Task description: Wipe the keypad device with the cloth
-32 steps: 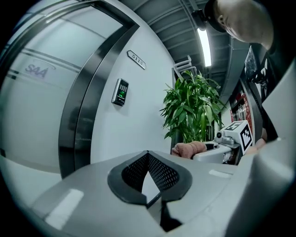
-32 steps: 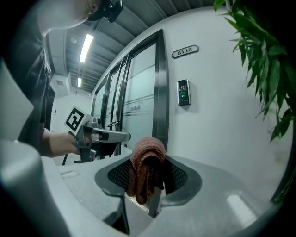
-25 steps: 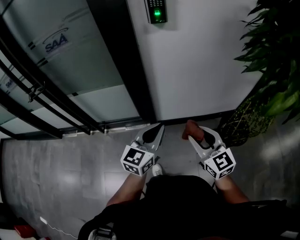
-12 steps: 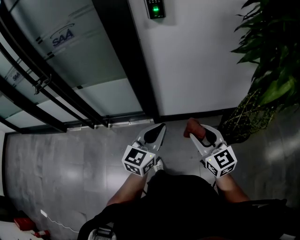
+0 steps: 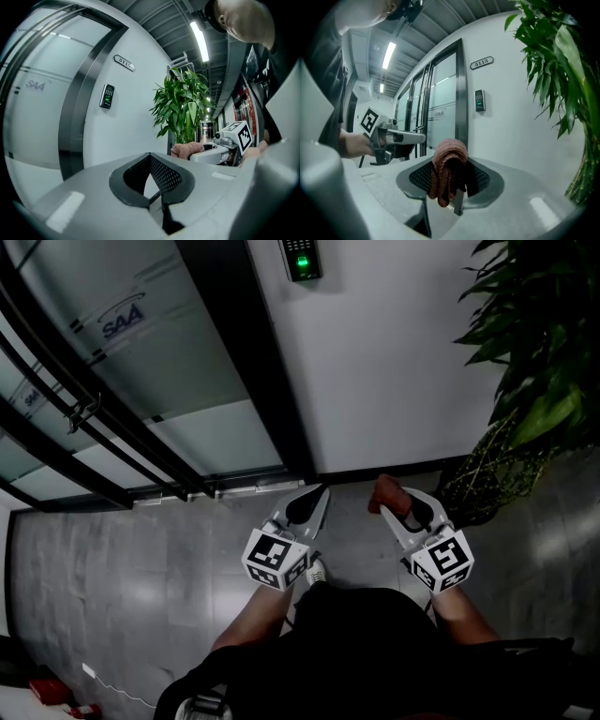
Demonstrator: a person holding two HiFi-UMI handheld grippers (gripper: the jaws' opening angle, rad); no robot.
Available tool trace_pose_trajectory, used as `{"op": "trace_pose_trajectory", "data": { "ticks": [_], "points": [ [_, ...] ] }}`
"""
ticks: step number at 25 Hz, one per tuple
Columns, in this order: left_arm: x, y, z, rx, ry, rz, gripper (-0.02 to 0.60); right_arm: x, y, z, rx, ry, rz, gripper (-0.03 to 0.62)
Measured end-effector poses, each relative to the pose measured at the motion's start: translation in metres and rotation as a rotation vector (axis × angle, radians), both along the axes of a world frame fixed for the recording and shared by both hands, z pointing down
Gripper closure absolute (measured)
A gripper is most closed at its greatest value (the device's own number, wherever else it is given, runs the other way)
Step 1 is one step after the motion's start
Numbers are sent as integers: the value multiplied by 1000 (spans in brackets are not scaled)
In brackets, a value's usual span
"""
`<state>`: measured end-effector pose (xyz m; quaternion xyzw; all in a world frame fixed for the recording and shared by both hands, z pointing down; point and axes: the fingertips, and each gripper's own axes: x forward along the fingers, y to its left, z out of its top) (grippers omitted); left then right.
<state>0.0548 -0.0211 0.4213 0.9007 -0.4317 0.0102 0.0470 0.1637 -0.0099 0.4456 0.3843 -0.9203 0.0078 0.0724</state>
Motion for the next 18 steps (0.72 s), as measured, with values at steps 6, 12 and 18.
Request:
{"op": "trace_pose_trajectory", "data": {
  "ticks": [6,12,18],
  "points": [
    [7,-1,-2,4,3,9,566,3,-2,4,-6,11,3,447],
    [5,0,-2,5,2,6,566,-2,1,4,-7,17,-9,447],
    [5,4,-4,9,8,12,566,-4,5,2,-2,20,-8,447]
  ]
}}
